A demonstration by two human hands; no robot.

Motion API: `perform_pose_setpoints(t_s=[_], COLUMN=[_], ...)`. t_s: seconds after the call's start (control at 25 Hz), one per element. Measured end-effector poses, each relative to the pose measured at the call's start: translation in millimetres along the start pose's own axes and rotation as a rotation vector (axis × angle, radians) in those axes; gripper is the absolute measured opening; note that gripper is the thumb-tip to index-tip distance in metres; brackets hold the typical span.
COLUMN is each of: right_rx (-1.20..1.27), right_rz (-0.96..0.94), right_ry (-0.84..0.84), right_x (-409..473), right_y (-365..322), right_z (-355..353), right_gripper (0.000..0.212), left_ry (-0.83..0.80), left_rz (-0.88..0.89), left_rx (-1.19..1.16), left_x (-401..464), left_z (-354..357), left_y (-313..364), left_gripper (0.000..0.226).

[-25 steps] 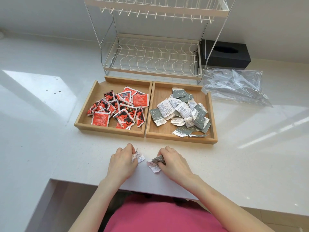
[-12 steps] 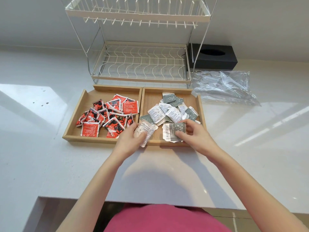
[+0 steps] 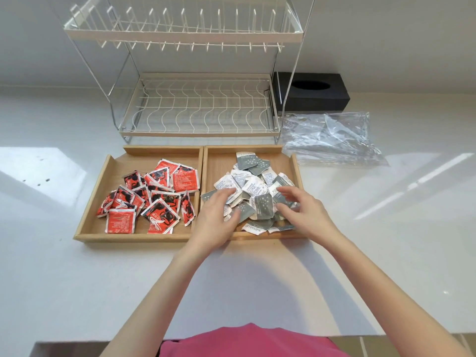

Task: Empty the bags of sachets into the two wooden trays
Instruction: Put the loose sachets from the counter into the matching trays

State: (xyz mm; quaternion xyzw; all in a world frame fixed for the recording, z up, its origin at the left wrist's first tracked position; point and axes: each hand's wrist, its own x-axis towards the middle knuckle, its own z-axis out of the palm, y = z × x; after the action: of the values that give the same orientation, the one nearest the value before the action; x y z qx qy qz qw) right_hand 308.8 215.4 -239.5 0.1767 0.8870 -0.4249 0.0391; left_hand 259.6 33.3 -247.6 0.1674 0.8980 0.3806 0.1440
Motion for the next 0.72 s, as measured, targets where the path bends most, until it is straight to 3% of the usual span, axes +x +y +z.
perform_pose_setpoints(t_s=[0.16,0.24,0.72], right_rx=[-0.214,-0.299,-0.348], right_rz=[-0.095,-0.103,-0.093], right_ry=[-0.134,-0.192,-0.137], right_x=[-10.2,-8.0,9.9], right_y=[16.2,23.3,2.0], right_z=[4.3,10.1,41.2], right_gripper=[0.074,0.080,0.070], left_ry=[-0.213,-0.266,-0.251], left_rz=[0.089,0.075,0.141], left_rx=[0.329,0.416,0.563], left_x=[-6.6,-2.3,17.8], left_z=[23.9,32.2,14.4], left_y=[0.7,-2.2,-24.8], left_gripper=[0.066,0.064,0.059])
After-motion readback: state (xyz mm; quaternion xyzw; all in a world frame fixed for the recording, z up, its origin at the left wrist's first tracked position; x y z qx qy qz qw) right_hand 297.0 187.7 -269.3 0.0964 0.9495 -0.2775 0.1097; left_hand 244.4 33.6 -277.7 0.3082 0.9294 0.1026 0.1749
